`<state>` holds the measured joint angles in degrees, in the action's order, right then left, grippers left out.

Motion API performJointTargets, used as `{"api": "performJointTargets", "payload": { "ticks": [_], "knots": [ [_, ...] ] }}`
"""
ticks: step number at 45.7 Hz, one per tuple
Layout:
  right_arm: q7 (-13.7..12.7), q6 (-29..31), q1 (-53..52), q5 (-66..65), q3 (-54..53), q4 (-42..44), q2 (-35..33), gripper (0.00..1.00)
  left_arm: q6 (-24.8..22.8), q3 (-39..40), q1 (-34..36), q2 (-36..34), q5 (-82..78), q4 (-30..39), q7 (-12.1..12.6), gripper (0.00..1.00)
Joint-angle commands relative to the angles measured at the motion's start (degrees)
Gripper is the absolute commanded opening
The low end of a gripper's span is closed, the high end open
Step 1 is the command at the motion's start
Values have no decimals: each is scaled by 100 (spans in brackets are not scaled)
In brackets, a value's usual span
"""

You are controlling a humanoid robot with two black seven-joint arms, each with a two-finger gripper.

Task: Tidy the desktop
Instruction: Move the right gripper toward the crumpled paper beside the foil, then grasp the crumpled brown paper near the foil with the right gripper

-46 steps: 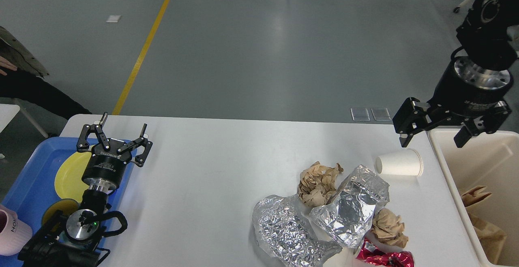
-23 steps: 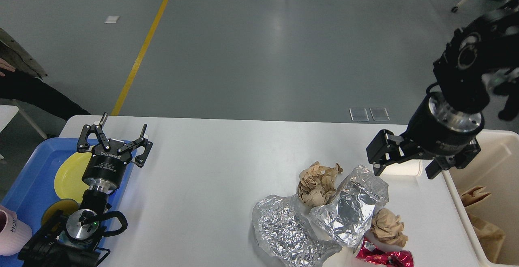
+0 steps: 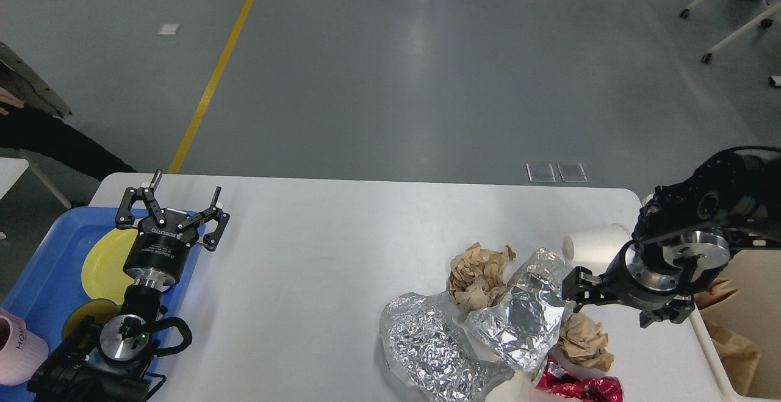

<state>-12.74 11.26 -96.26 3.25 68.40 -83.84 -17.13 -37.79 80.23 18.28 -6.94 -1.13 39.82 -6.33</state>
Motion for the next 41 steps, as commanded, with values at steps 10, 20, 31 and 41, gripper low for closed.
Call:
{"api": "performJointTargets", "payload": {
  "ticks": [10,20,31,41],
  "knots": [
    [-1,-282,1215,369,-82,974,447,99,0,1,0,0,-1,0,0,97],
    [8,-282,1267,562,-116,1054,448,99,0,1,0,0,-1,0,9,97],
    [8,-335,1373,686,-125,1177,456,98,0,1,0,0,-1,0,0,97],
    [8,-414,1733,729,-239,1475,483,94,0,1,0,0,-1,0,0,97]
  ]
}}
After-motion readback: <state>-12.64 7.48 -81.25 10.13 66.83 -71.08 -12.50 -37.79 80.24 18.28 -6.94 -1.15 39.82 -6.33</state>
